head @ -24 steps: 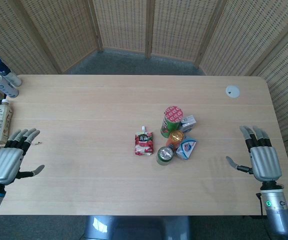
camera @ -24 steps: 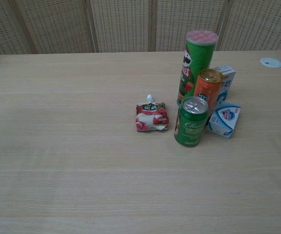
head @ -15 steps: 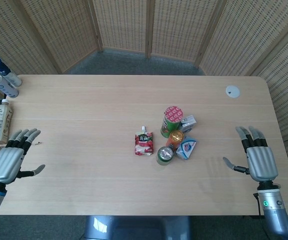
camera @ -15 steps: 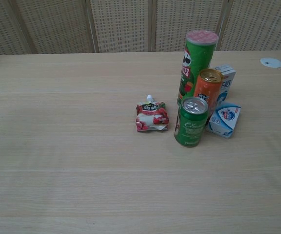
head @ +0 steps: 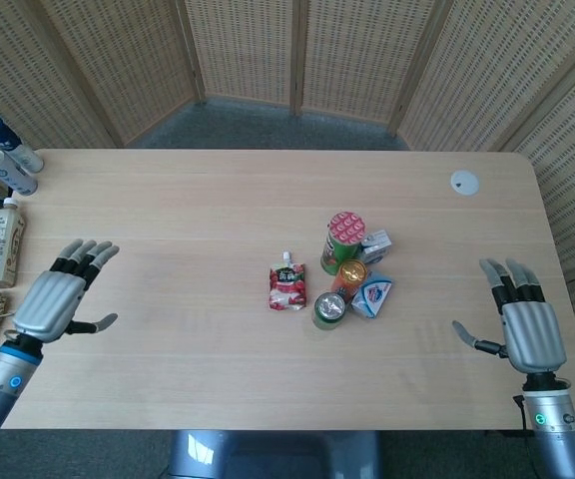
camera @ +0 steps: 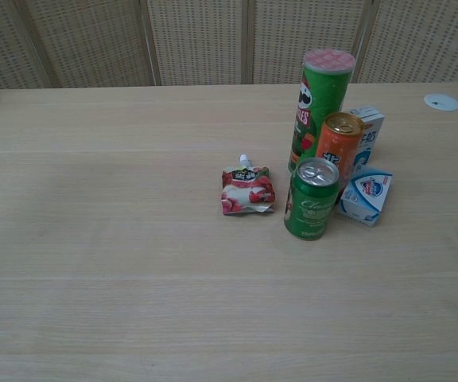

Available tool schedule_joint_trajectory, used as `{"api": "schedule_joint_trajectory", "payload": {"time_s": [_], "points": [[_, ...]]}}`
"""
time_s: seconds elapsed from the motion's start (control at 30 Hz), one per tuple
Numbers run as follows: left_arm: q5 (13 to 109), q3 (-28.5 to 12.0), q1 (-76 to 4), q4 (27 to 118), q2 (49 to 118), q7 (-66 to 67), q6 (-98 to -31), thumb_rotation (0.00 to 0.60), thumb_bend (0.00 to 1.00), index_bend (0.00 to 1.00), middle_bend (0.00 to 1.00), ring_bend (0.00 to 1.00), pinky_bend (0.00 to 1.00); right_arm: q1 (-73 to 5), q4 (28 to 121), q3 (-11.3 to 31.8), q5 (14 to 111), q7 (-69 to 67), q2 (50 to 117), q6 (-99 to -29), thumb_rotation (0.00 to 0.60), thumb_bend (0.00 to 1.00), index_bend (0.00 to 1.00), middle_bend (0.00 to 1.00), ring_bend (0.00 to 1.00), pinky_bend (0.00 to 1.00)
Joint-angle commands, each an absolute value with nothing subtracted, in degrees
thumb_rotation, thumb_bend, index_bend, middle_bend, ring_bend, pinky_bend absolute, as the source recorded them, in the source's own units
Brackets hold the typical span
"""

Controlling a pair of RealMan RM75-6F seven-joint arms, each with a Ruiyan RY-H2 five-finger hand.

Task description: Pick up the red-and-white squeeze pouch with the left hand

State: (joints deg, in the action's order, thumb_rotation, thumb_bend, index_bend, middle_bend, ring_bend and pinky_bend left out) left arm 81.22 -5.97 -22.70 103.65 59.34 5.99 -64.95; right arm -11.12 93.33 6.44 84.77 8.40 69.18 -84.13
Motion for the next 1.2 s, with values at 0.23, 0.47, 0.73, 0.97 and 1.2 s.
{"api": "schedule_joint_trajectory", "payload": {"time_s": [0.23, 0.47, 0.73, 0.97, 1.2], "points": [[79.0, -10.2, -35.1, 98.4, 67.7, 9.8, -52.7, 0.512, 0.27, 0.02, 0.01, 0.0, 0.0, -10.0, 93.8, 6.2, 84.8, 7.6, 68.5, -85.1, 0.261, 0.26, 0.0, 0.13, 0.0, 0.0], [75.1, -12.2, -44.8, 91.8, 76.2, 13.1, -43.4, 0.514, 0.27, 0.0, 0.0, 0.0, 0.0, -7.8, 93.7, 5.7, 84.8, 6.4, 67.4, -87.6, 0.263, 0.27, 0.0, 0.13, 0.0, 0.0], [68.1, -13.1, -54.2, 82.9, 85.9, 16.9, -34.9, 0.51, 0.27, 0.0, 0.0, 0.0, 0.0, -5.7, 93.0, 5.5, 84.1, 4.8, 66.6, -89.2, 0.261, 0.27, 0.0, 0.13, 0.0, 0.0], [63.5, -12.3, -61.1, 73.6, 93.9, 19.4, -30.1, 0.503, 0.27, 0.0, 0.0, 0.0, 0.0, -4.4, 92.2, 5.7, 83.4, 3.5, 66.1, -90.0, 0.265, 0.27, 0.0, 0.13, 0.0, 0.0], [61.2, -11.5, -65.6, 66.5, 99.3, 19.4, -27.1, 0.497, 0.27, 0.0, 0.0, 0.0, 0.0, -3.2, 91.6, 5.8, 82.7, 2.5, 65.7, -90.8, 0.26, 0.27, 0.0, 0.13, 0.0, 0.0]]}}
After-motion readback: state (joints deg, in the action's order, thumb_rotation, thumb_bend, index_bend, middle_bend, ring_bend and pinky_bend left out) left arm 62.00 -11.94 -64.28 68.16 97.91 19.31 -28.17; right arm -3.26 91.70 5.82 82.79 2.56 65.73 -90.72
